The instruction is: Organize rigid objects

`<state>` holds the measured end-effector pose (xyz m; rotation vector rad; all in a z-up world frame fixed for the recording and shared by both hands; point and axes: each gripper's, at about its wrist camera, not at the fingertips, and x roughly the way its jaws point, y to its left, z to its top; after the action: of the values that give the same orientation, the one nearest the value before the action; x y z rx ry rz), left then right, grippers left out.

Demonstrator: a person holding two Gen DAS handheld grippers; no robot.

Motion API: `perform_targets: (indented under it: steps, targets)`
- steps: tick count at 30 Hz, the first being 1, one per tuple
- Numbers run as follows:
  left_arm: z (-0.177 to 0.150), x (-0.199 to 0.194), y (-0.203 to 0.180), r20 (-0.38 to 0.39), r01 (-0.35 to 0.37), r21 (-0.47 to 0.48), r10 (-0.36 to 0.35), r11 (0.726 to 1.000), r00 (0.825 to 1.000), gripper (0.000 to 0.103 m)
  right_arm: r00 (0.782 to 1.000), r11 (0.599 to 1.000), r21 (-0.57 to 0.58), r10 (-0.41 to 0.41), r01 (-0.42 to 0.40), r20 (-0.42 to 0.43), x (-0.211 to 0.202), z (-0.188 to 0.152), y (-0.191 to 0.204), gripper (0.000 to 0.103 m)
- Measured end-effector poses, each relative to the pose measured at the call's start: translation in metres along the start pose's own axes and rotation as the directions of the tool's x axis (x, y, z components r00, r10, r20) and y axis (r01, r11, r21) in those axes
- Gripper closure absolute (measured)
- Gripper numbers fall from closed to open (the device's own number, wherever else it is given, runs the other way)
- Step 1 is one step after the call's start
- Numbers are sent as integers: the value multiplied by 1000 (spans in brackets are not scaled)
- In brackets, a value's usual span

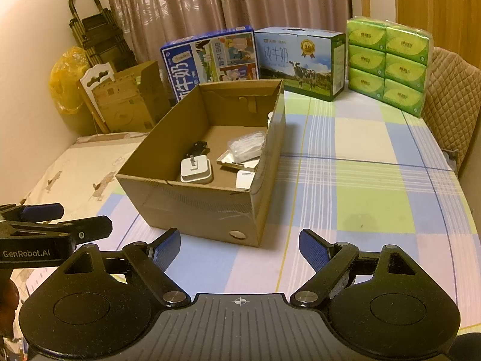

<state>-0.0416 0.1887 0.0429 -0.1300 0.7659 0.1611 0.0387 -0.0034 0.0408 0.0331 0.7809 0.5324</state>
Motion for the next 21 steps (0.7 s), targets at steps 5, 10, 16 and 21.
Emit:
perform_targets:
  steps: [5, 10, 16, 21]
  targets:
    - [-2, 1, -1, -1, 5, 1, -5, 1000, 1000, 7, 1000, 1000, 0, -4, 4, -2, 1, -1, 1, 20]
    - [-3, 1, -2, 0, 6, 0, -6, 1000, 1000, 7, 1000, 1000, 0, -4, 4, -2, 1, -1, 1, 20]
    - [-3, 1, -2, 0, 7, 1, -7, 1000, 1000, 7, 1000, 1000, 1, -5, 5, -3, 2, -2, 1, 20]
    - [-1, 2, -3, -2, 12, 3, -12, 1000, 1000, 7, 1000, 1000, 2, -5, 5, -5, 4, -3, 2, 20]
